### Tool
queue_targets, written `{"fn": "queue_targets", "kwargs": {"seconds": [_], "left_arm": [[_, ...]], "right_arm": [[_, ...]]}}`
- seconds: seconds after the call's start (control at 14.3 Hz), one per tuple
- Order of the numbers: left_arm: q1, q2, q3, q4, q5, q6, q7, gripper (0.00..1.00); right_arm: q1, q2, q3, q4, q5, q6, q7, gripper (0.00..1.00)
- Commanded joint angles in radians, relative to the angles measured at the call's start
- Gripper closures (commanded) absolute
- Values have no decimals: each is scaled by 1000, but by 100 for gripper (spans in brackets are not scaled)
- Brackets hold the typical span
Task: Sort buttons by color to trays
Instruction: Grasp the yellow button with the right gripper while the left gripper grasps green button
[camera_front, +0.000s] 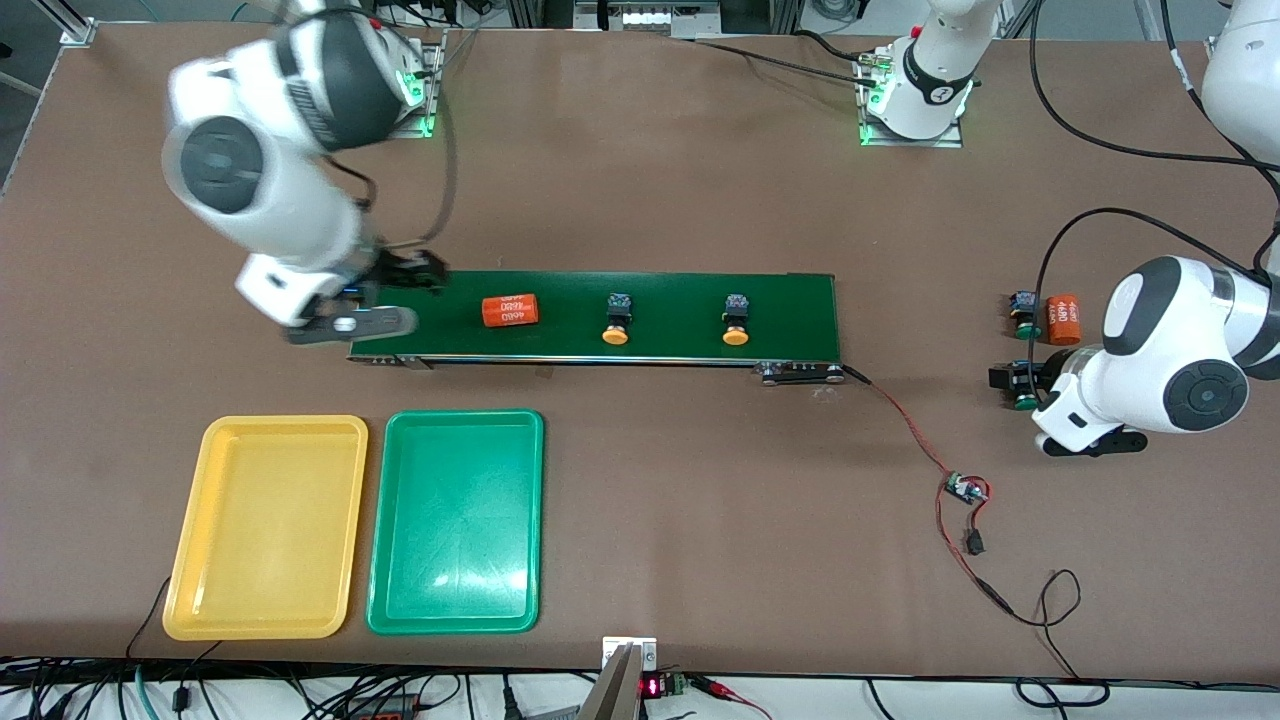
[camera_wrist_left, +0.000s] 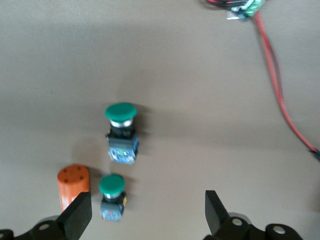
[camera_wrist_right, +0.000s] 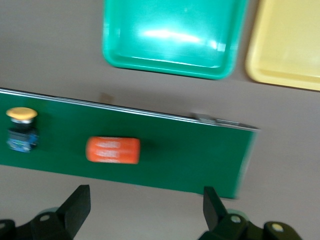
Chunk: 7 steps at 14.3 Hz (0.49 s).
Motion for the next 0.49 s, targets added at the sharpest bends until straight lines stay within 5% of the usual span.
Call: {"fn": "queue_targets", "kwargs": {"seconds": [0.0,0.42], "left_arm": [[66,-13,8,-133,80,150,30,0],[171,-12,10,-314,181,420,30,0]], "right_arm": [[84,64,-11,19,16,57,105,0],[236,192,-11,32,50,167,430,0]]}}
